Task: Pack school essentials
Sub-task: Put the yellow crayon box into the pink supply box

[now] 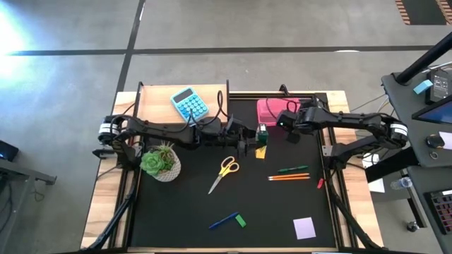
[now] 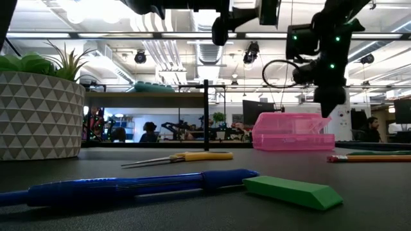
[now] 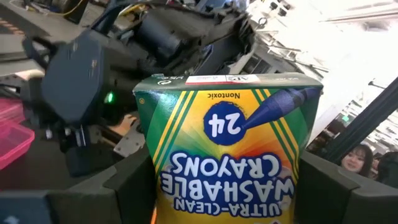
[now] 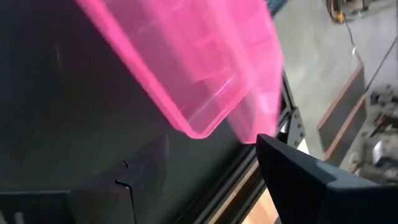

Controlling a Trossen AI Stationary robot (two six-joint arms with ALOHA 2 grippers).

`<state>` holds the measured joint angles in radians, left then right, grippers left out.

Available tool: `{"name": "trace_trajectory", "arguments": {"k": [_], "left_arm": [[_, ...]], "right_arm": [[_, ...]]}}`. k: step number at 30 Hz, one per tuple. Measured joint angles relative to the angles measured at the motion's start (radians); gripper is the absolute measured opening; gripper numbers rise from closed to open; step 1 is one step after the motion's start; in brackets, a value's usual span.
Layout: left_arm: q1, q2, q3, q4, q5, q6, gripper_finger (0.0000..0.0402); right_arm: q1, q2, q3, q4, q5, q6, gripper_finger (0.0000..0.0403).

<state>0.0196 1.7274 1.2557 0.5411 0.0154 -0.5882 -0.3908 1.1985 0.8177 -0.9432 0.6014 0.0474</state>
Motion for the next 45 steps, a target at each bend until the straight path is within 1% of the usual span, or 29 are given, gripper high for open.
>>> {"name": "trace_trajectory", "arguments": {"k": [5,9,14,18,20,26,32,34,37,41,45], "left_arm": [[0.000,0.002,-0.002,-0.007,0.000,0.001,0.0274],[0.000,0.002,-0.002,-0.006,-0.001,0.001,0.0274],[0.000,0.002,-0.002,-0.005,-0.001,0.002,0.0274],[0.000,0.002,-0.003,-0.006,-0.001,0.002,0.0274],[0.000,0.002,-0.003,-0.006,-0.001,0.003,0.0274],[0.000,0.002,-0.004,-0.007,-0.001,0.045,0.0274],[-0.001,0.002,-0.004,-0.008,0.000,0.046,0.0274],[-0.001,0.002,-0.004,-0.008,0.000,0.046,0.0274],[-0.001,0.002,-0.004,0.001,0.000,0.044,0.0274],[-0.002,0.002,-0.004,0.038,0.000,0.036,0.0274],[-0.002,0.002,0.006,0.038,0.001,-0.048,0.0274]], "right_arm": [[0.000,-0.020,-0.066,0.108,-0.055,-0.146,0.0233],[0.000,-0.049,-0.108,0.208,-0.078,-0.233,0.0233],[0.000,-0.098,-0.158,0.274,-0.217,-0.317,0.0233],[-0.001,-0.148,-0.186,0.305,-0.314,-0.328,0.0233],[0.000,-0.172,-0.194,0.326,-0.341,-0.330,0.0233],[-0.001,-0.213,-0.232,0.472,-0.339,-0.417,0.0233],[-0.001,-0.170,-0.276,0.533,-0.339,-0.429,0.0233],[0.000,-0.149,-0.287,0.581,-0.299,-0.438,0.0233],[-0.001,-0.122,-0.297,0.657,-0.193,-0.468,0.0233],[-0.007,-0.085,-0.299,0.703,-0.182,-0.504,0.0233],[-0.011,-0.045,-0.299,0.717,-0.181,-0.489,0.0230]]}}
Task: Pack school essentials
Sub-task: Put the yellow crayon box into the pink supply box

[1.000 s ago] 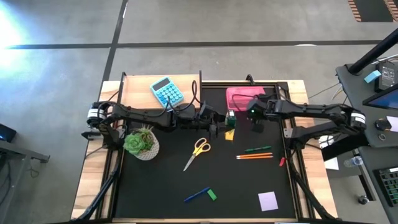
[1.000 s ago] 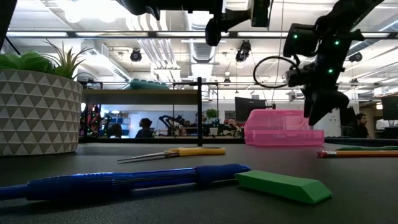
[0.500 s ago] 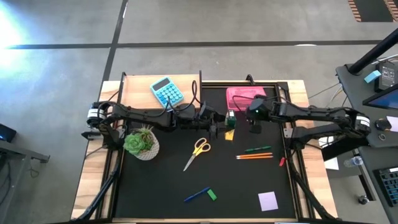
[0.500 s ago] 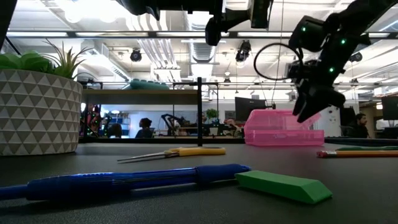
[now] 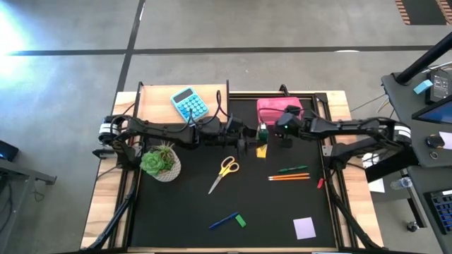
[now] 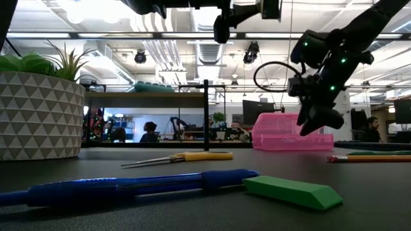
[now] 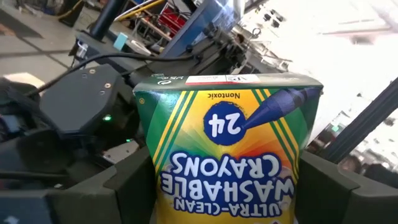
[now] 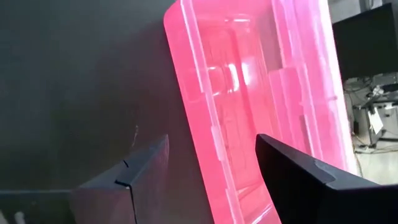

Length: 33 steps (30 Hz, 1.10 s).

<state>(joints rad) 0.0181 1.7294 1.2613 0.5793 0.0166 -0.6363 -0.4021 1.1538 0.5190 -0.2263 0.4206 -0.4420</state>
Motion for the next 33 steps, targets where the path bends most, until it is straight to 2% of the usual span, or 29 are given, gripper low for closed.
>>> {"name": "trace_trajectory", "arguments": {"k": [5,12,19,27,33], "left_arm": [[0.000,0.000,-0.004,-0.004,0.000,-0.012,0.0274],[0.000,0.000,-0.008,-0.032,0.001,-0.012,0.0274],[0.000,0.000,-0.008,-0.151,0.001,-0.012,0.0274],[0.000,0.000,-0.010,-0.223,-0.010,-0.012,0.0274],[0.000,0.000,-0.011,-0.231,-0.012,-0.012,0.0274]], "right_arm": [[-0.002,0.035,0.000,0.029,0.010,0.013,0.0202],[-0.020,0.047,0.026,0.028,0.009,0.013,0.0122],[-0.024,0.045,0.067,-0.016,-0.006,0.038,0.0056],[-0.024,0.045,0.140,-0.133,-0.036,0.103,0.0020],[-0.024,0.045,0.174,-0.135,-0.036,0.079,0.0012]]}}
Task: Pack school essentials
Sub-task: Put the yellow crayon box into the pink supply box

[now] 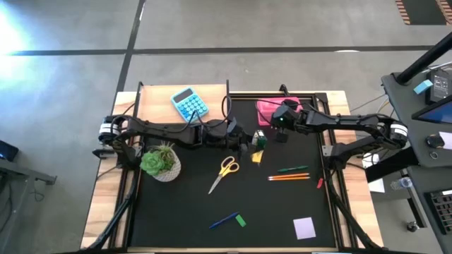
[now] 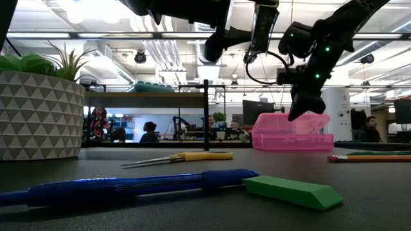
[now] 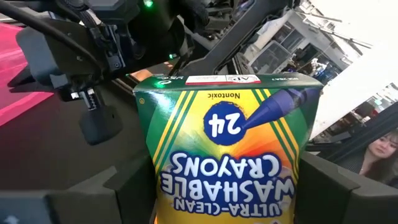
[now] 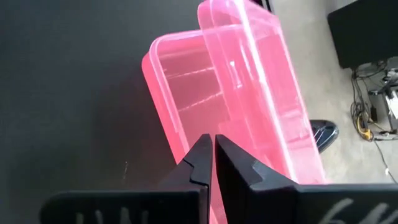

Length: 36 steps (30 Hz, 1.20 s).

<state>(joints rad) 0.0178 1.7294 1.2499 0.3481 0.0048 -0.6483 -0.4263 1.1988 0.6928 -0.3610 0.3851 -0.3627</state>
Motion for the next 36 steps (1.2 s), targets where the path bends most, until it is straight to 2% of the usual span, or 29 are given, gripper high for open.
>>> {"name": "trace_trajectory", "arguments": {"k": [8,14,19,23,27,33,36], "left_arm": [[0.000,0.000,0.000,-0.001,-0.001,0.000,0.0274],[0.000,0.000,-0.005,0.000,-0.003,0.000,0.0274],[0.000,0.000,-0.015,-0.001,-0.003,0.000,0.0274],[0.000,0.000,-0.017,0.000,-0.003,0.008,0.0274],[0.002,0.000,-0.020,-0.001,-0.003,0.010,0.0274],[0.007,0.000,-0.020,0.000,-0.003,0.010,0.0274],[0.009,0.000,-0.020,0.000,-0.003,0.010,0.0274]], "right_arm": [[0.000,-0.004,0.001,-0.001,0.000,0.004,0.0013],[-0.002,-0.055,0.001,-0.004,-0.001,0.036,0.0013],[-0.002,-0.134,0.001,-0.081,-0.011,0.166,0.0013],[-0.002,-0.219,0.001,-0.210,-0.149,0.331,0.0013],[-0.002,-0.313,0.001,-0.253,-0.259,0.390,0.0013],[-0.005,-0.405,0.001,-0.251,-0.182,0.489,0.0013],[-0.012,-0.413,0.001,-0.273,-0.178,0.567,0.0024]]}}
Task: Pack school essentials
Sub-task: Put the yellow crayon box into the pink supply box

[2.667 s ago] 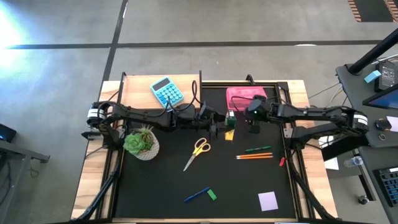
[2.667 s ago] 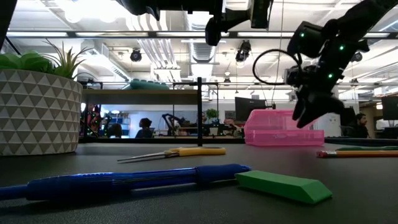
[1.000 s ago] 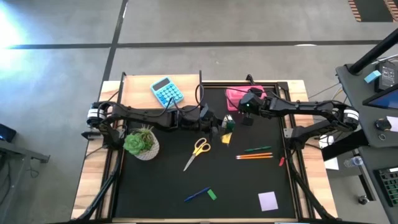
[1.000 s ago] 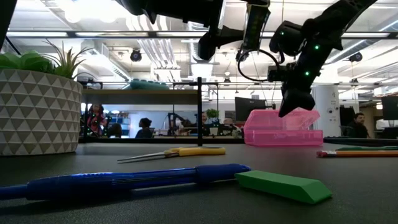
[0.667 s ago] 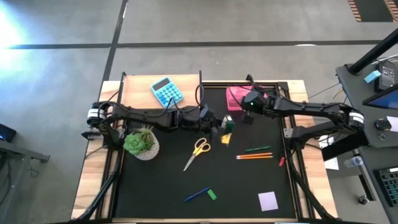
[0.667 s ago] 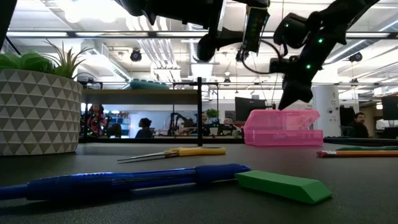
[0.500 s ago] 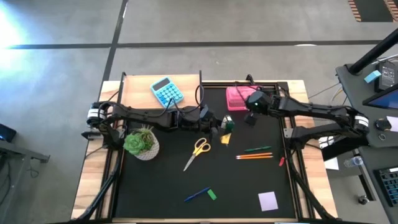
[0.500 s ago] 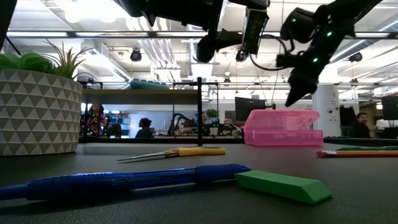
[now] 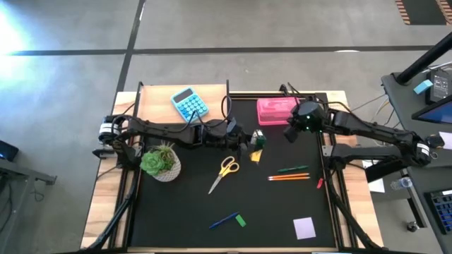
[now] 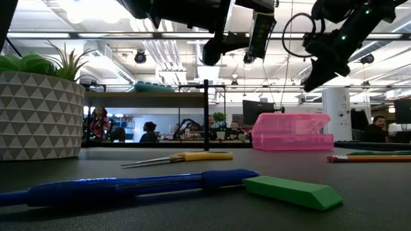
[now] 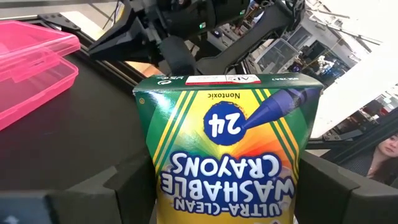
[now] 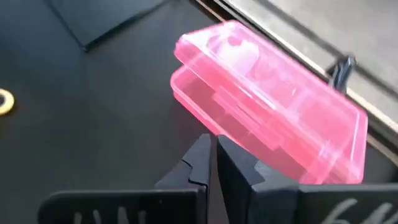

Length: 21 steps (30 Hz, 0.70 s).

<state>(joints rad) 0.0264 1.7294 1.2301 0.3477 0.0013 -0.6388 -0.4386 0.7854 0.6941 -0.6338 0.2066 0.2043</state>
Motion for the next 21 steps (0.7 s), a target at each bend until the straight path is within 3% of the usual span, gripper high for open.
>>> {"name": "trace_trajectory", "arguments": {"k": [9,16,21], "left_arm": [[0.000,0.000,0.000,0.000,0.000,0.000,0.0274],[0.000,0.000,0.000,0.000,0.000,0.000,0.0274],[0.000,0.000,0.000,0.000,0.000,0.000,0.0274]], "right_arm": [[-0.010,0.094,0.000,-0.049,0.007,-0.029,0.0141],[-0.009,0.148,0.000,-0.026,0.247,-0.389,0.0212],[-0.009,0.154,0.000,0.026,0.241,-0.543,0.0222]]}}
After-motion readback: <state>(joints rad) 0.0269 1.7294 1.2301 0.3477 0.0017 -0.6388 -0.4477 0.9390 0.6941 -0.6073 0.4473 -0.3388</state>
